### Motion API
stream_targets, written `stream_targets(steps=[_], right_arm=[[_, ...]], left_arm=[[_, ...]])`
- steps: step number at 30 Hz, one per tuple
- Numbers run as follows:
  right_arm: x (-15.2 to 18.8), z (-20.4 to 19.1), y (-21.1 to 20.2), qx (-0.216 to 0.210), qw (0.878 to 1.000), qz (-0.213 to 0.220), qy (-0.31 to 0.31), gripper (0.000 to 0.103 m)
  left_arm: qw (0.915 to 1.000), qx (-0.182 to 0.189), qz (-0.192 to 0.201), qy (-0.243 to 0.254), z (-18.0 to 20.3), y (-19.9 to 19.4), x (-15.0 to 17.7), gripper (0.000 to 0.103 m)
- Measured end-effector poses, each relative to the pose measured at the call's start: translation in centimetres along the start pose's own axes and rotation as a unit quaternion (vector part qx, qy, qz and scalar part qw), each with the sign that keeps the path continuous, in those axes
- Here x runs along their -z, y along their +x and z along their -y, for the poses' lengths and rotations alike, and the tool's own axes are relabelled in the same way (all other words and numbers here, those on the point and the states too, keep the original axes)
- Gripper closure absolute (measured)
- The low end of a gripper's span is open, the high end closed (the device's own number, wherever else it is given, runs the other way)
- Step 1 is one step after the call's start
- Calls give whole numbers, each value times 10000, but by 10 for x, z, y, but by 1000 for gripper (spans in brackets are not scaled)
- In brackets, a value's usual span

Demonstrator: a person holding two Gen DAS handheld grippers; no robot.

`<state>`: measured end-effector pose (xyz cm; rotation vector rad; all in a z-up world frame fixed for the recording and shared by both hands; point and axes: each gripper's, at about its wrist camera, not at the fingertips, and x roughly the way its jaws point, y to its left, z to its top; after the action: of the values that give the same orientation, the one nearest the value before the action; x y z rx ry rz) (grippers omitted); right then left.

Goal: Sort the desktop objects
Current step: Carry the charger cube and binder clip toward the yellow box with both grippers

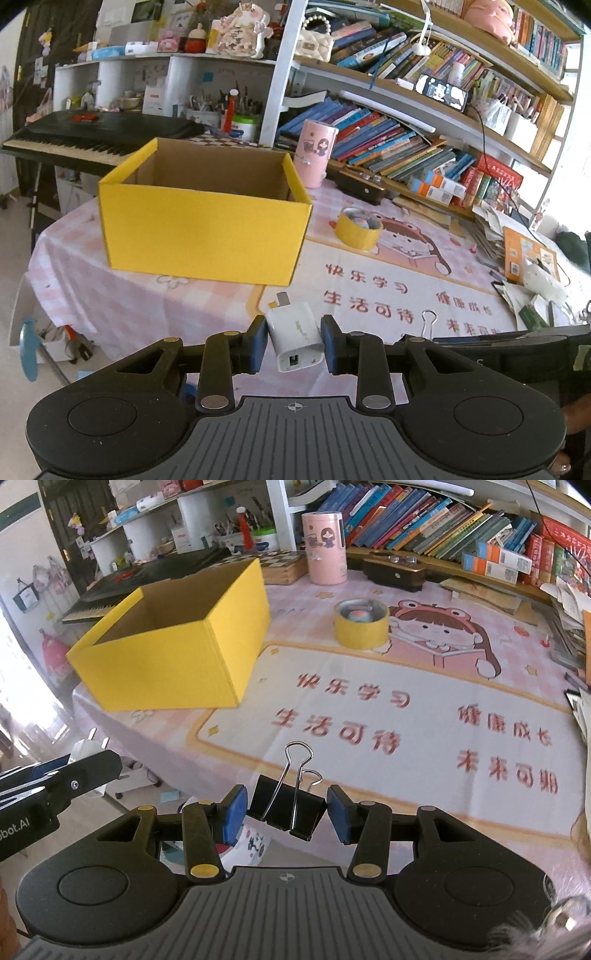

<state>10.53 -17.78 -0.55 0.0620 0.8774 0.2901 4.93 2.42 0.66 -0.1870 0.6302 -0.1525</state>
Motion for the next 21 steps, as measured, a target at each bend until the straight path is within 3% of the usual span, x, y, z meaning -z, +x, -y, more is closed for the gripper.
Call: stream_targets(steps=[9,21], right_arm=[[20,-39,-9,-106,9999,42,-56,58],[19,-78,-13,-259,9985,166,-442,58]], left_arm=[[9999,-94,100,-59,-28,-32,13,73],[9988,-243,359,-238,-55,-54,15,73]])
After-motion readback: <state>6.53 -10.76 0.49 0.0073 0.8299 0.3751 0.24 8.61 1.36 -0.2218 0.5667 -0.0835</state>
